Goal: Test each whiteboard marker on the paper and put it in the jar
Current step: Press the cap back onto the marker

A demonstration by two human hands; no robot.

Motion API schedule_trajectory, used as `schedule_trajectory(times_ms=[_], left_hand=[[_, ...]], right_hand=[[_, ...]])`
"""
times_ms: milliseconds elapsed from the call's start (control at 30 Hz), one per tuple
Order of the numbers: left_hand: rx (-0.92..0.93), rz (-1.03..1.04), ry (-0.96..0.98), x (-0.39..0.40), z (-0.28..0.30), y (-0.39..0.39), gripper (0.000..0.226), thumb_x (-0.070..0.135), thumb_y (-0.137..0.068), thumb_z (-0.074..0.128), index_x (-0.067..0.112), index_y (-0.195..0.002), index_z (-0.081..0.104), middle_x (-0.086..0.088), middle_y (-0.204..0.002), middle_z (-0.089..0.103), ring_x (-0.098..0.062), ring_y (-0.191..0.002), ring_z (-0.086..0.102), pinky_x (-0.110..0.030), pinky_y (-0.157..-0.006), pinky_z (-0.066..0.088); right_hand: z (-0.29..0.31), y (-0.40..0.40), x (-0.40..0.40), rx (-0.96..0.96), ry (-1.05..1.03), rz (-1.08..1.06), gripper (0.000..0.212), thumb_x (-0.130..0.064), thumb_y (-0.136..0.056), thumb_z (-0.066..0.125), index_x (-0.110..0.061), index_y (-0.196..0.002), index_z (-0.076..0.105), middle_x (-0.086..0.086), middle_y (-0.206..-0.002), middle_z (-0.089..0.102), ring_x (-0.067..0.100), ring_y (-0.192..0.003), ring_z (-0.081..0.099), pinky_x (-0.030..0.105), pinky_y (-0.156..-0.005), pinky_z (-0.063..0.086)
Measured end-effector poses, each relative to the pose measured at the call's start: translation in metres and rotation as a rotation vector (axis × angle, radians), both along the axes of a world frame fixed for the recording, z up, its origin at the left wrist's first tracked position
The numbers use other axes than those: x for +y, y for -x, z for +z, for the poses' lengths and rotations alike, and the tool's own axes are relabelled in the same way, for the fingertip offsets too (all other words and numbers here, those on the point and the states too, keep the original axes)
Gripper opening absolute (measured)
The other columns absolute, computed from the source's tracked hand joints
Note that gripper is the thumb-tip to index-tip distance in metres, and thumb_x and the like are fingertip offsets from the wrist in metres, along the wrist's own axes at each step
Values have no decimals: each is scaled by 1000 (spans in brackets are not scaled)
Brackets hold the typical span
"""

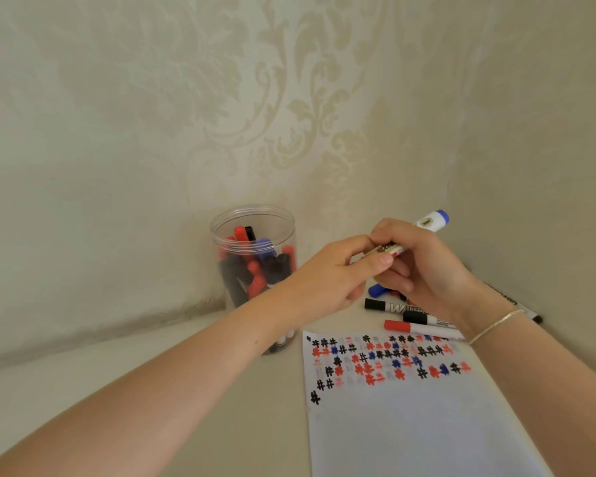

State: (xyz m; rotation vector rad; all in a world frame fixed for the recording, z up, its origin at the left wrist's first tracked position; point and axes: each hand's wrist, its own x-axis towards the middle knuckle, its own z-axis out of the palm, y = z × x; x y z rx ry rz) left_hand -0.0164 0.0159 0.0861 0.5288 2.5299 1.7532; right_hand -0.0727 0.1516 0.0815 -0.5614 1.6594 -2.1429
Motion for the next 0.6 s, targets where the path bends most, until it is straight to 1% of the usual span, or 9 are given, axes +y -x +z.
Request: schedule_trajectory(times_ms=[33, 100, 167, 233, 300, 367, 400, 467, 600], left_hand=[[-44, -10, -23, -2, -1, 0, 18, 26, -100, 45, 12, -104, 56, 8, -46, 34, -4, -34, 23, -14, -34, 20], [-65, 8, 65, -7, -4, 0, 29, 41, -96, 47, 15, -109, 53, 4, -50, 32, -7, -37, 24, -19, -36, 23], [-87, 88, 235, -11, -7, -5, 53, 67, -82, 45, 25, -116, 46, 9, -55, 41, -5, -43, 38, -23, -47, 34], [-85, 169, 418, -19, -14, -15, 72, 79, -67, 43, 33, -123, 39, 12, -64, 44, 1, -57, 50, -23, -57, 38], [-102, 154, 599, -29, -25, -28, 75, 76, -63, 56, 38, -125, 36, 12, -67, 42, 2, -57, 48, -20, -56, 34], [-192, 82, 776, -38, -38, -40, 81, 68, -63, 70, 42, -129, 32, 14, -70, 42, 1, -58, 46, -18, -53, 32], [-232, 58, 846, -42, -45, -44, 87, 66, -62, 74, 43, -133, 30, 16, -73, 42, 2, -62, 46, -17, -54, 33], [-260, 40, 918, -48, -57, -48, 98, 65, -59, 77, 45, -139, 24, 17, -78, 44, 4, -67, 46, -14, -54, 34], [-254, 38, 922, -53, -69, -48, 105, 68, -54, 77, 45, -141, 23, 14, -78, 47, 3, -66, 46, -14, -52, 31]], right_hand=[[-1, 0, 1, 6, -7, 8, 31, -11, -87, 48, -12, -59, 35, 0, -43, 25, 13, -37, 20, 27, -42, 16], [-3, -1, 3, 31, -35, -10, 32, -13, -88, 52, -12, -60, 37, 1, -47, 27, 13, -39, 23, 24, -40, 22], [-5, -1, 7, 30, -26, -95, 32, -16, -88, 55, -12, -60, 40, 2, -51, 32, 14, -41, 27, 23, -39, 26], [-8, 0, 16, -40, 23, -238, 30, -19, -88, 58, -13, -63, 45, 2, -53, 39, 14, -42, 33, 22, -38, 30], [-15, -3, 26, -107, 34, -325, 24, -25, -89, 62, -12, -70, 52, 4, -59, 51, 15, -46, 47, 22, -42, 42], [-28, -9, 30, -140, -24, -293, 19, -26, -87, 65, -9, -84, 58, 8, -72, 63, 20, -62, 63, 28, -57, 56], [-36, -14, 28, -159, -33, -257, 18, -22, -86, 66, -7, -90, 59, 10, -78, 65, 23, -71, 66, 31, -66, 59], [-50, -25, 19, -167, -49, -189, 18, -10, -80, 71, -6, -92, 58, 13, -82, 64, 23, -73, 64, 32, -71, 58], [-74, -47, -9, -113, -176, -248, 26, 2, -78, 69, -10, -71, 47, 6, -58, 50, 17, -48, 46, 26, -47, 40]])
